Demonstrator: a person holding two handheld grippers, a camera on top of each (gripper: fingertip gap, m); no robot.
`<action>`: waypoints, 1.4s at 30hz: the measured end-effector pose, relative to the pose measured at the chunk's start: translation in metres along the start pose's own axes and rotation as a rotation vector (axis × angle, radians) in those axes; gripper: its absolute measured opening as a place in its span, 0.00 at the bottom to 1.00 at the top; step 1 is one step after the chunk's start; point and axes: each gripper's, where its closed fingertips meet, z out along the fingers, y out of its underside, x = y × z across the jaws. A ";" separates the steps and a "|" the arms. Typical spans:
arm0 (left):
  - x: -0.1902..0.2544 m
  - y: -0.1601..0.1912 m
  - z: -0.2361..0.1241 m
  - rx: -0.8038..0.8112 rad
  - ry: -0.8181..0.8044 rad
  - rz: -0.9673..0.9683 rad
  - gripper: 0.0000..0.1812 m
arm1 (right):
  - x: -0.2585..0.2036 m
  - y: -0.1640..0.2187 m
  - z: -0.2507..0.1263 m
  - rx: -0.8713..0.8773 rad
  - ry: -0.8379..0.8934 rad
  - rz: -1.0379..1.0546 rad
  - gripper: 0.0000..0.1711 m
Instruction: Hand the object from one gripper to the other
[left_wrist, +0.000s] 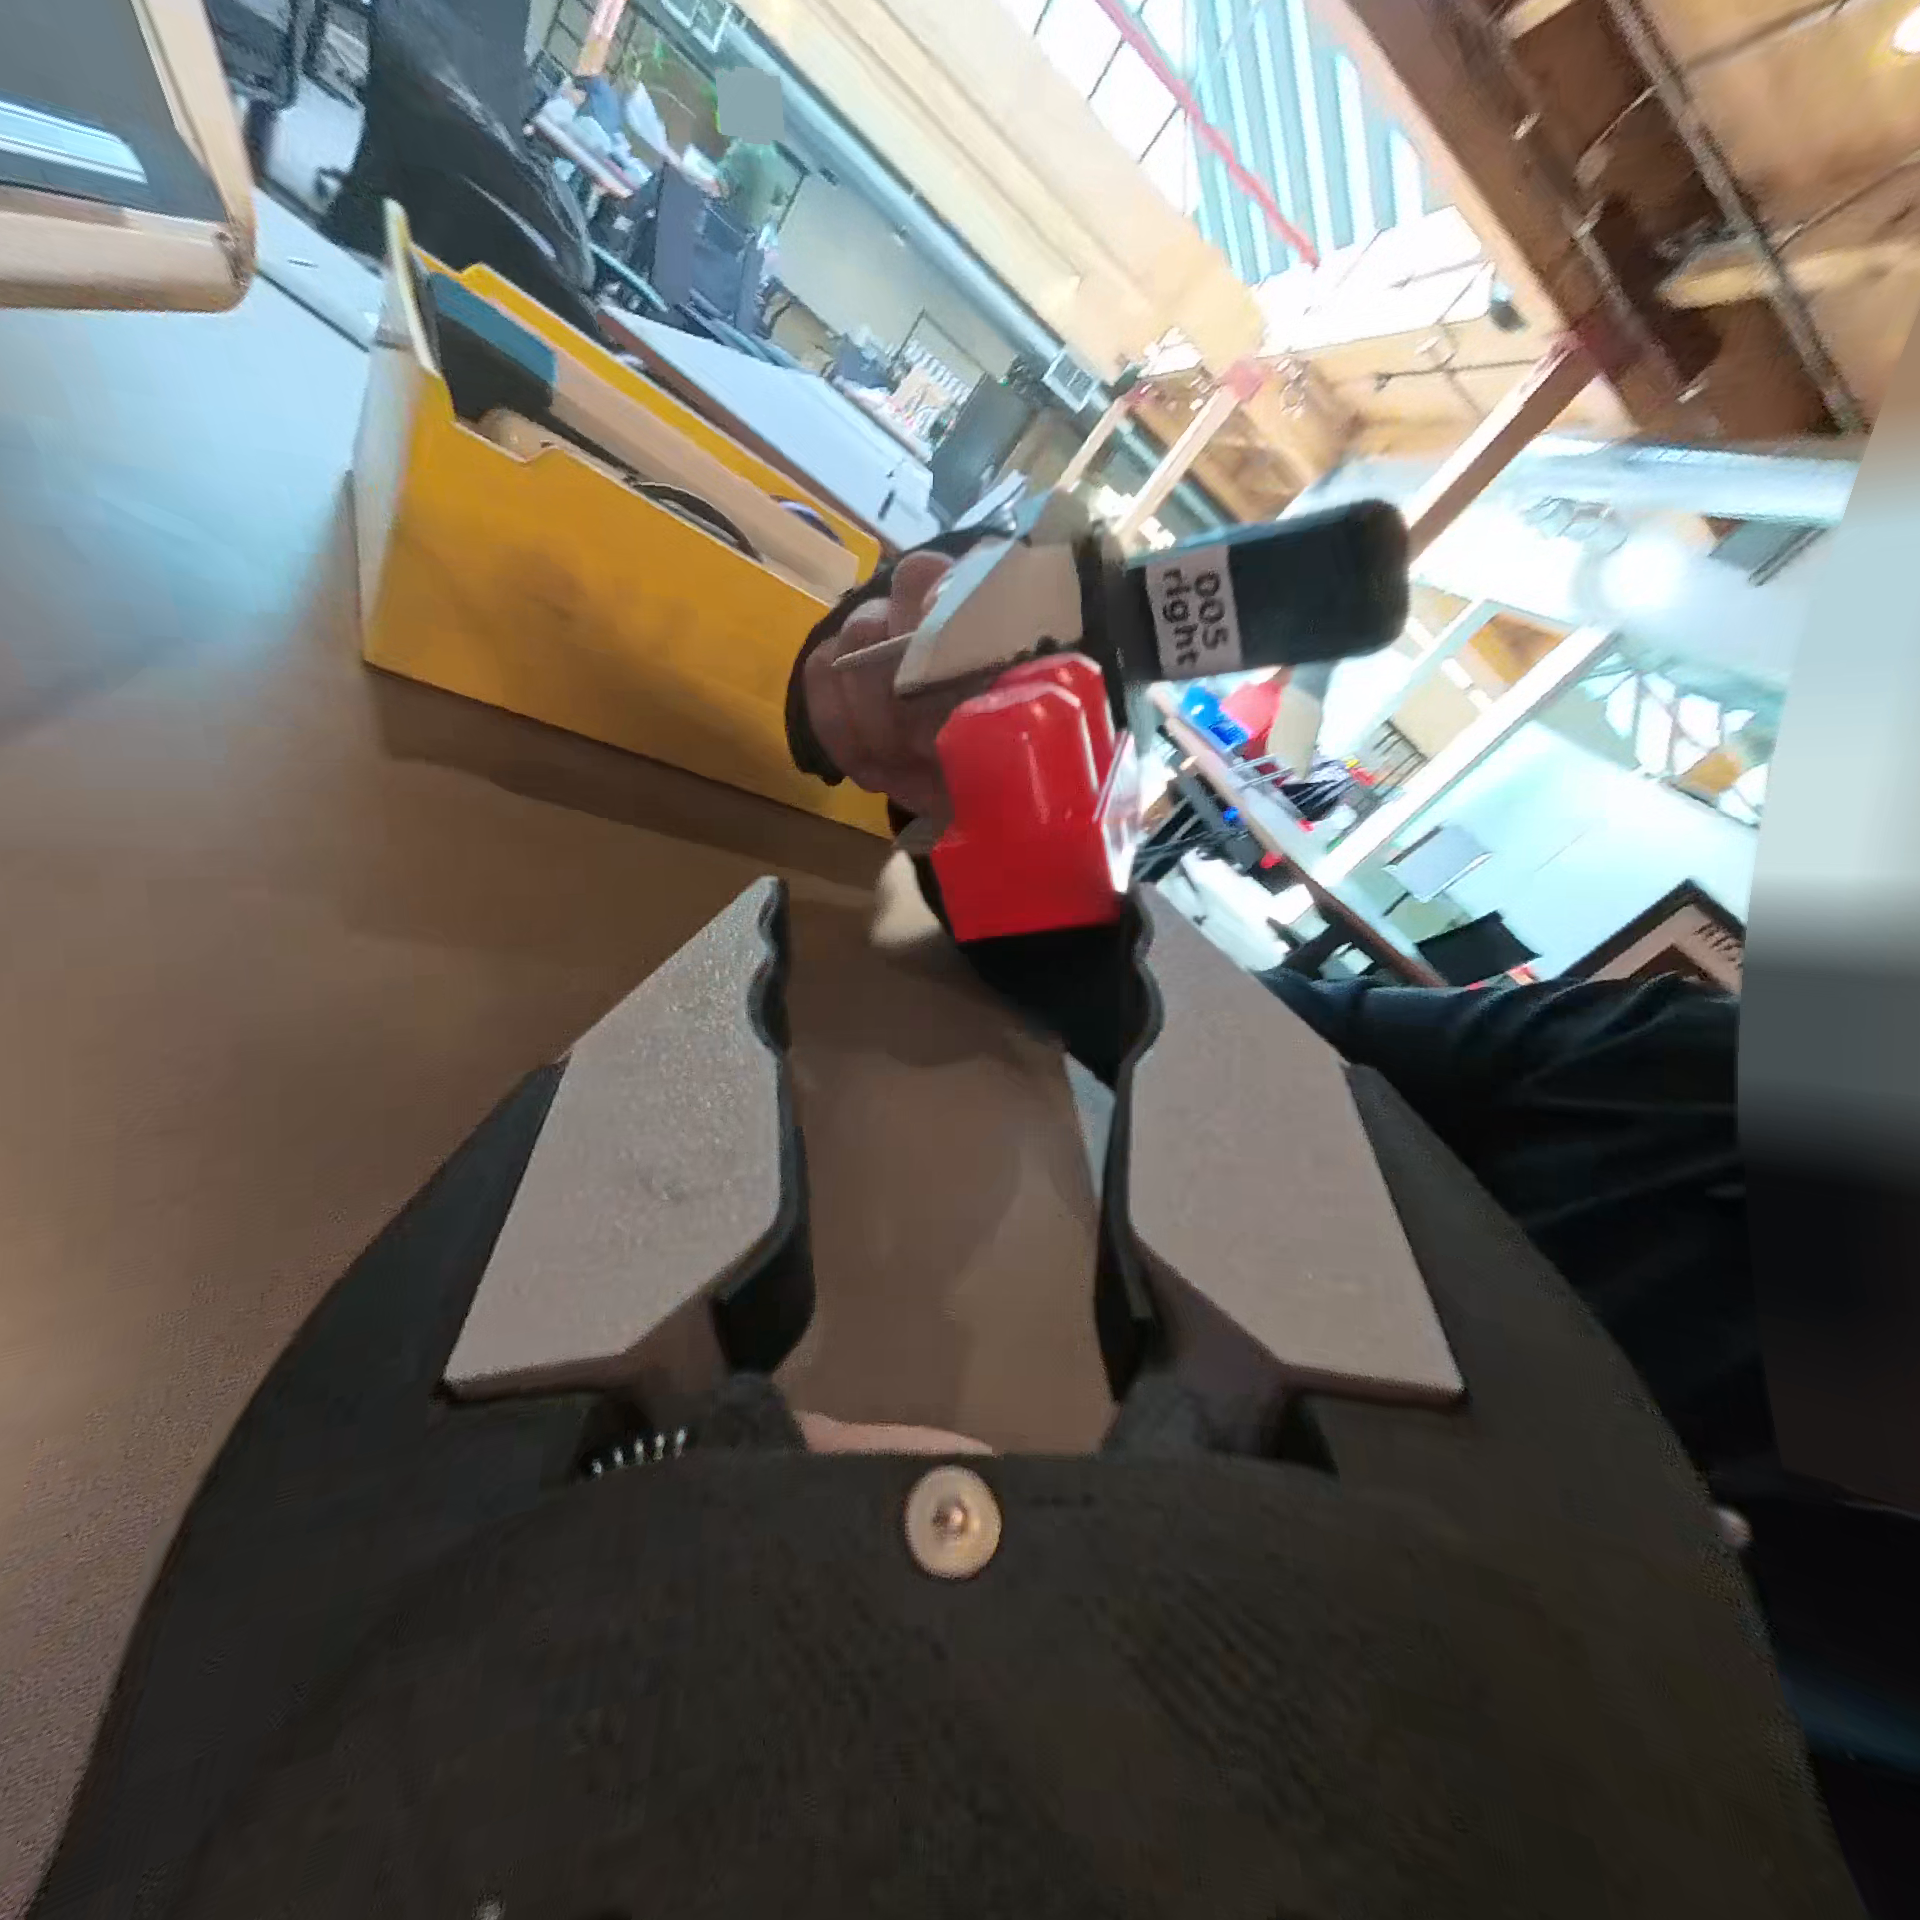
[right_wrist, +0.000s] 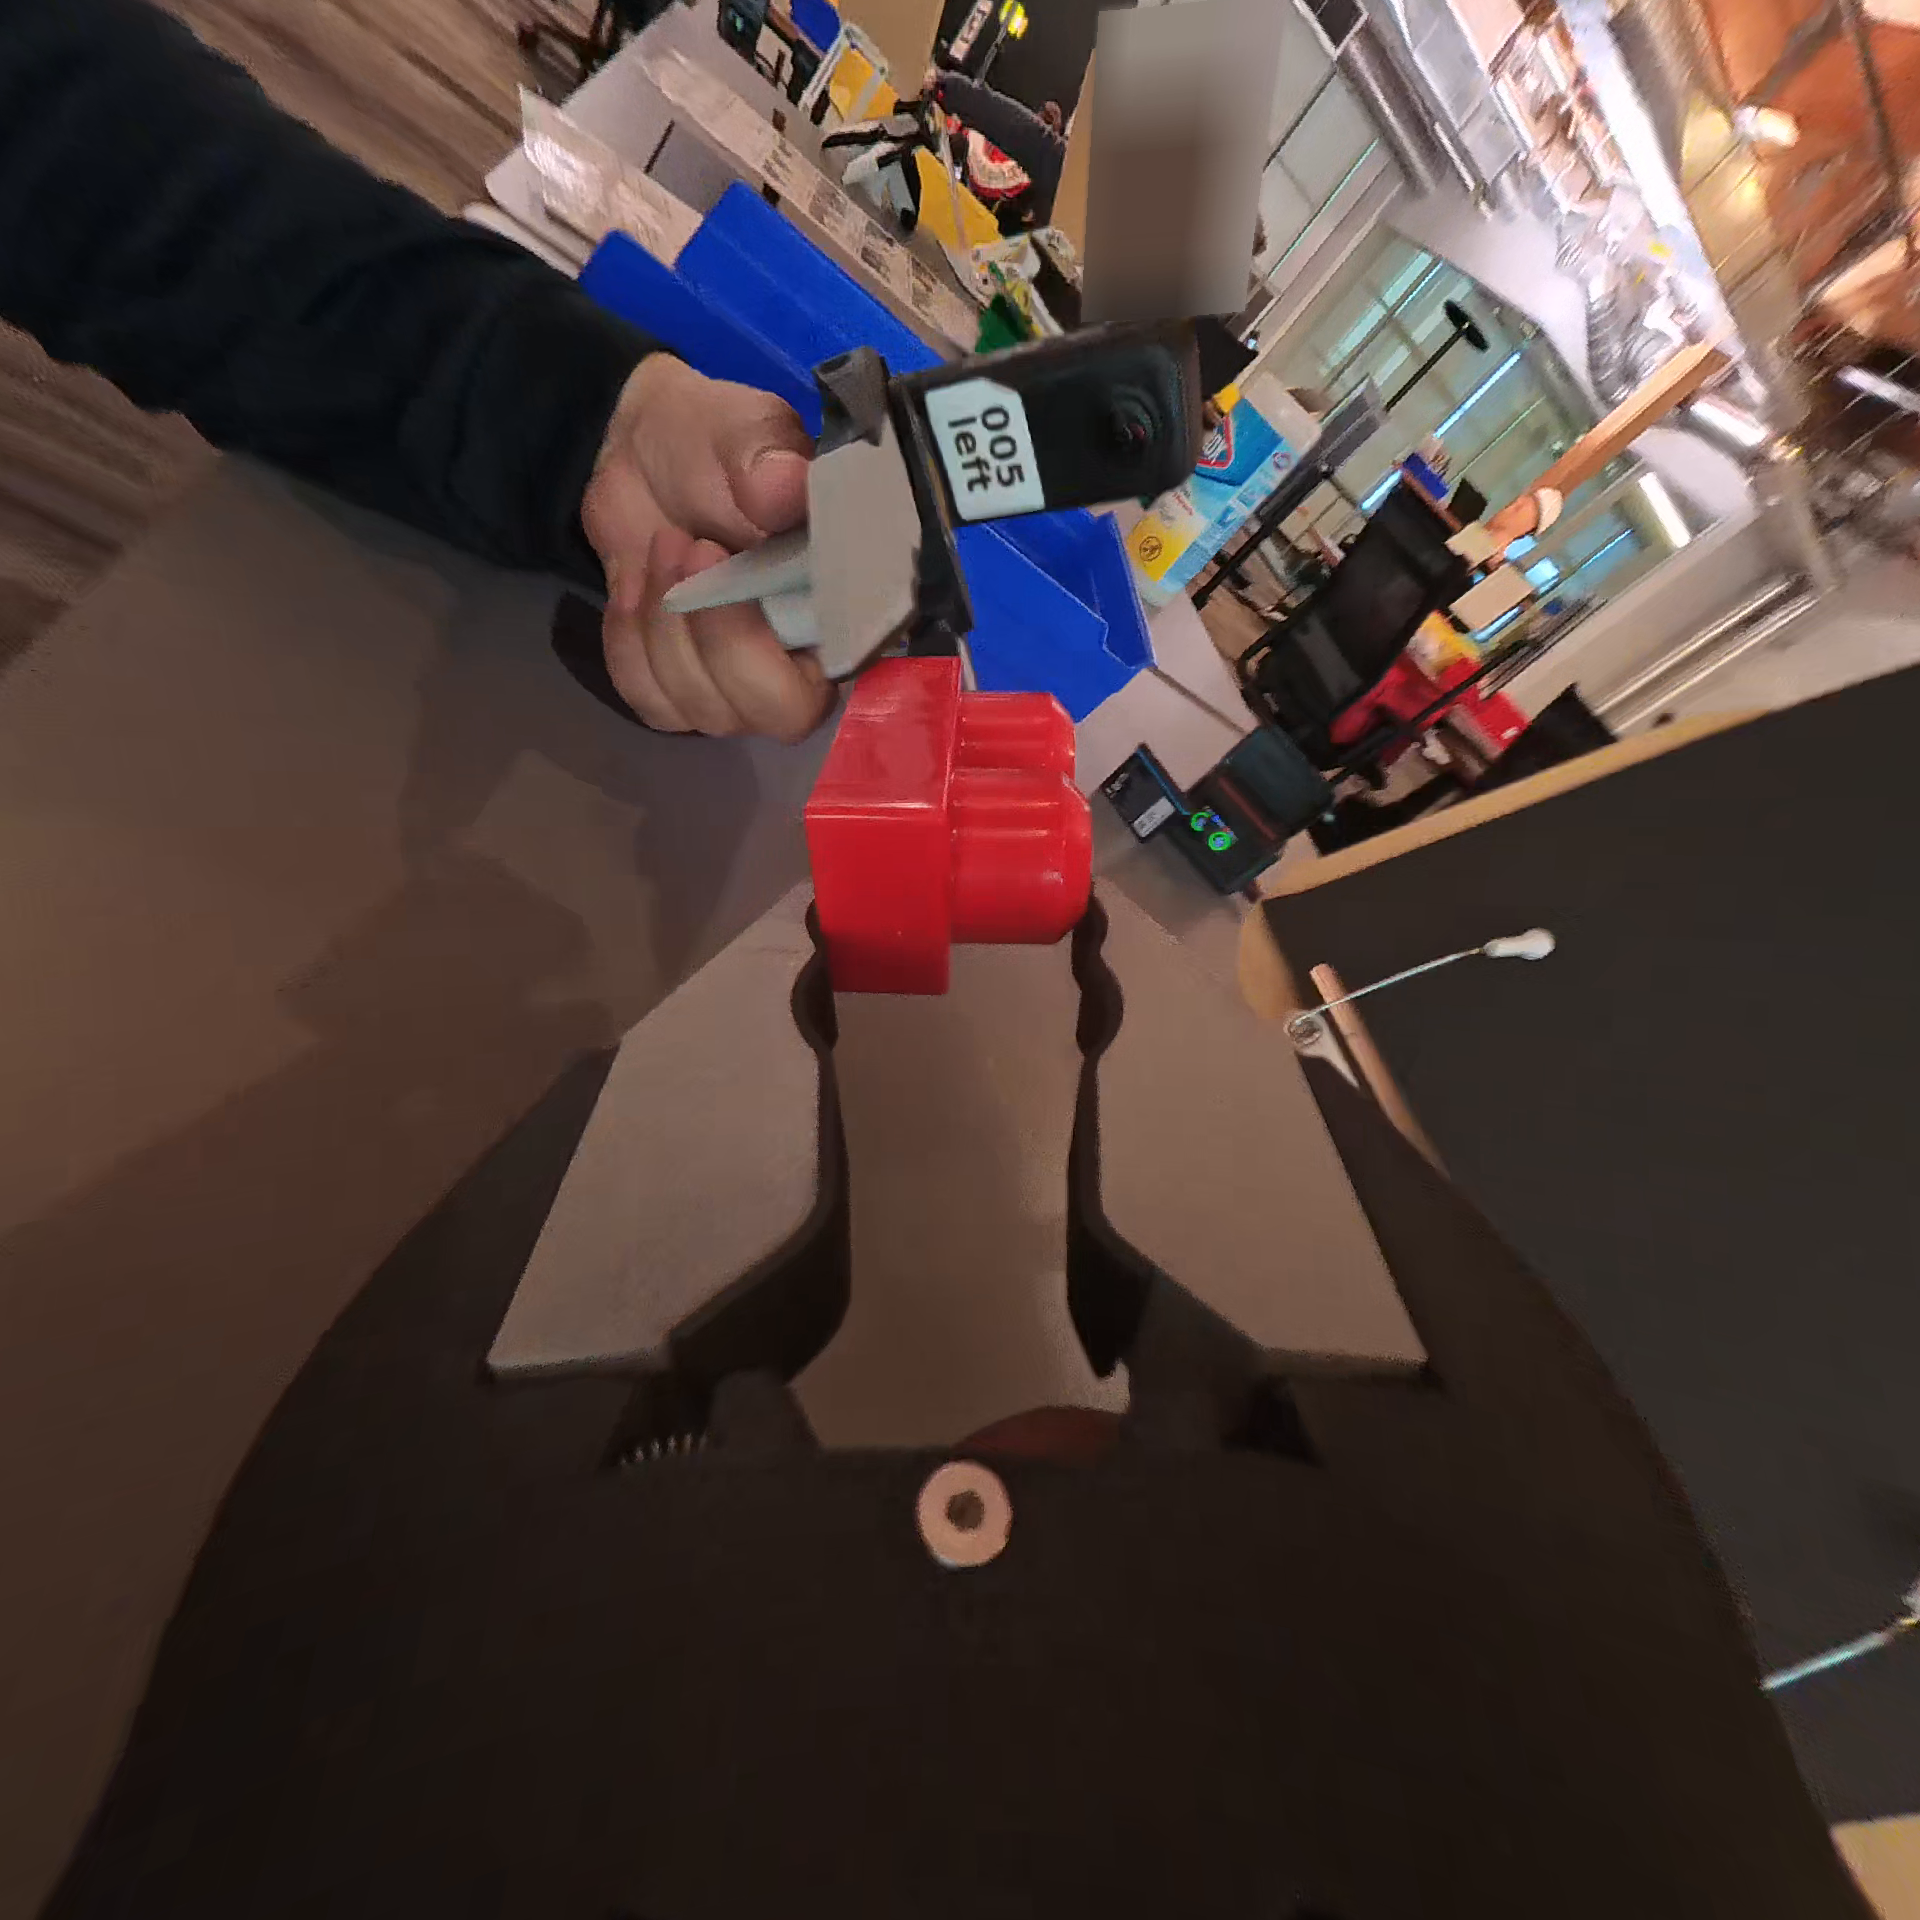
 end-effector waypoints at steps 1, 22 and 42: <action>0.005 0.001 0.002 0.003 0.039 -0.021 0.32 | -0.001 0.001 0.003 -0.022 0.017 -0.037 0.24; 0.033 -0.007 0.006 0.068 -0.314 1.247 0.19 | -0.011 -0.009 -0.001 0.135 -0.222 0.418 0.34; -0.020 0.005 -0.004 -0.038 -0.170 0.339 0.25 | -0.002 0.020 0.019 -0.240 0.211 -0.456 0.19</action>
